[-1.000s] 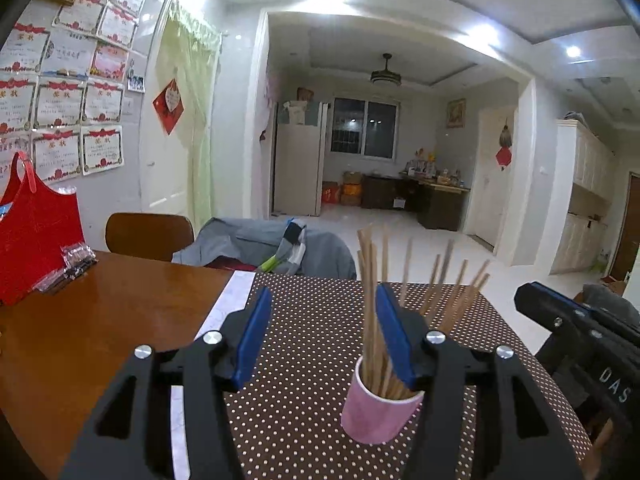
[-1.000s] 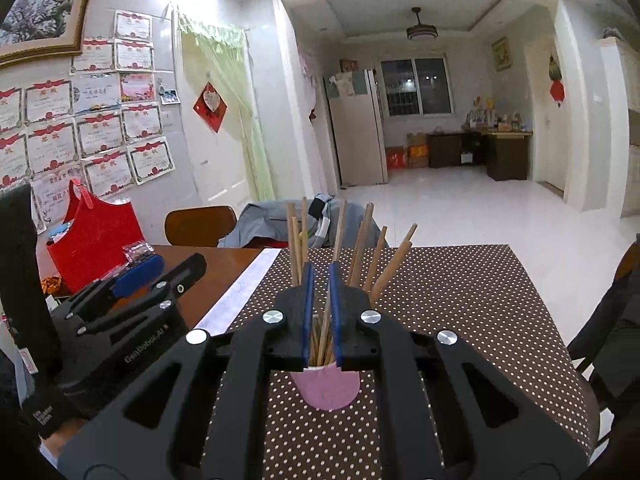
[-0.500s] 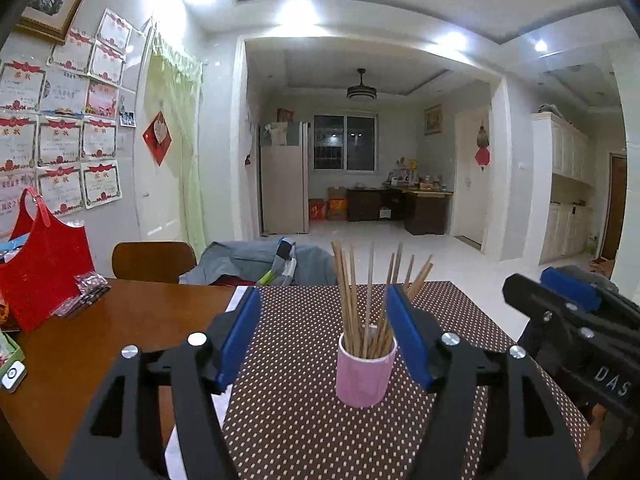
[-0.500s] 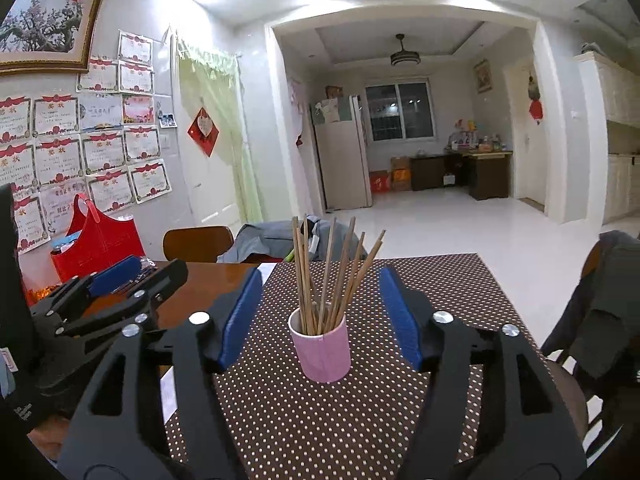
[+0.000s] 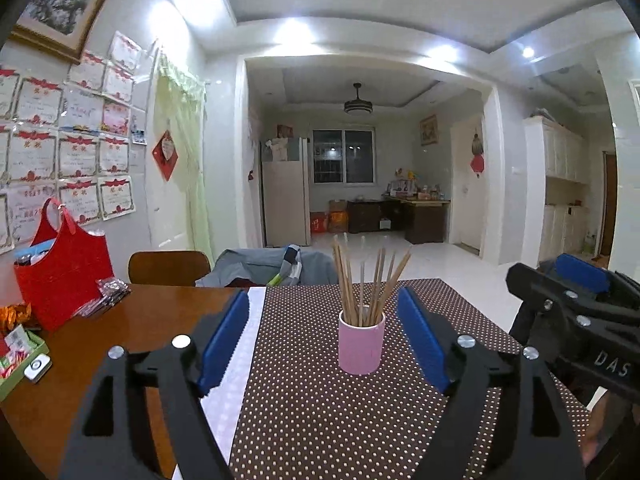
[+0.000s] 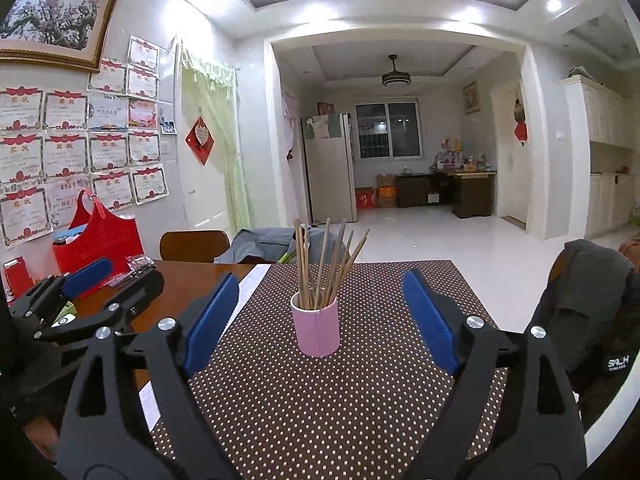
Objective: Organize utensils
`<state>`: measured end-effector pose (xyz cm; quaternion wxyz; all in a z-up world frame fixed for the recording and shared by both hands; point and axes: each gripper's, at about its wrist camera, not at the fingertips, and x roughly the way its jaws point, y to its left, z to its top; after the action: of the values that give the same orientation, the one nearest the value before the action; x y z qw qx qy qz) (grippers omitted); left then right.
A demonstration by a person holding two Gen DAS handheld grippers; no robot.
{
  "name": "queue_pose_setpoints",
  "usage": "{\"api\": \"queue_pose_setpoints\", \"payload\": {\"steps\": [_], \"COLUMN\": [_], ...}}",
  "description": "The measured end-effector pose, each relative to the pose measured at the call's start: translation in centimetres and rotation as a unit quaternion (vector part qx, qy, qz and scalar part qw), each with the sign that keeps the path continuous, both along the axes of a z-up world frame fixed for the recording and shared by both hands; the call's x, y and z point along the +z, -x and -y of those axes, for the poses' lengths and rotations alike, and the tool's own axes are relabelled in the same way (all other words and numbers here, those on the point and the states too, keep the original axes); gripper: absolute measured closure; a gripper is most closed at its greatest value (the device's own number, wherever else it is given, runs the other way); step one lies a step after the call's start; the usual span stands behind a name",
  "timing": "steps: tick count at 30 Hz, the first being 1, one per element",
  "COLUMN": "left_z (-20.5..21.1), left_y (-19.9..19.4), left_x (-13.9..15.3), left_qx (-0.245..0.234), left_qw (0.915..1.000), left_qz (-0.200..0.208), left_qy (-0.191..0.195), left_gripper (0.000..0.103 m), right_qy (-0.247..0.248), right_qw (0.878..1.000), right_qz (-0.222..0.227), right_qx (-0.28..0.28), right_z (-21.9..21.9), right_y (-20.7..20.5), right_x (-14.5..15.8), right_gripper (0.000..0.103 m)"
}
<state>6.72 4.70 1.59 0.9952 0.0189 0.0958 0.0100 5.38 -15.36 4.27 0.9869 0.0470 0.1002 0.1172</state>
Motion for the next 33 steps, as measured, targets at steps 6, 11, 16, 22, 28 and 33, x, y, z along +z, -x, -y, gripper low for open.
{"api": "queue_pose_setpoints", "payload": {"steps": [6,11,16,22,28,33], "left_z": [0.2,0.9,1.6,1.8,1.6,1.4], "left_y": [2.7,4.4,5.0,4.9,4.6,4.3], "left_x": [0.8,0.8,0.5,0.2,0.2,0.2], "left_qx": [0.005,-0.008,-0.015,-0.019,-0.021,-0.022], "left_qw": [0.9996,0.9988,0.9985,0.9986,0.9987,0.9988], "left_qz": [0.026,0.048,0.053,0.049,0.045,0.044], "left_qy": [0.006,-0.001,-0.008,-0.007,-0.001,0.002], "left_gripper": [0.027,0.026,0.025,0.025,0.025,0.025], "right_qy": [0.008,0.021,0.024,0.026,0.023,0.020], "right_qw": [0.999,0.998,0.997,0.998,0.998,0.998], "right_qz": [0.033,0.052,0.059,0.053,0.052,0.051], "right_qx": [-0.022,-0.031,-0.037,-0.037,-0.038,-0.039], "right_z": [-0.1,-0.4,-0.1,0.3,0.7,0.9], "right_y": [3.3,4.7,5.3,5.5,5.4,5.3], "right_x": [-0.2,-0.4,-0.6,-0.8,-1.0,-1.1], "right_gripper": [0.011,0.009,0.008,0.008,0.008,0.008]}}
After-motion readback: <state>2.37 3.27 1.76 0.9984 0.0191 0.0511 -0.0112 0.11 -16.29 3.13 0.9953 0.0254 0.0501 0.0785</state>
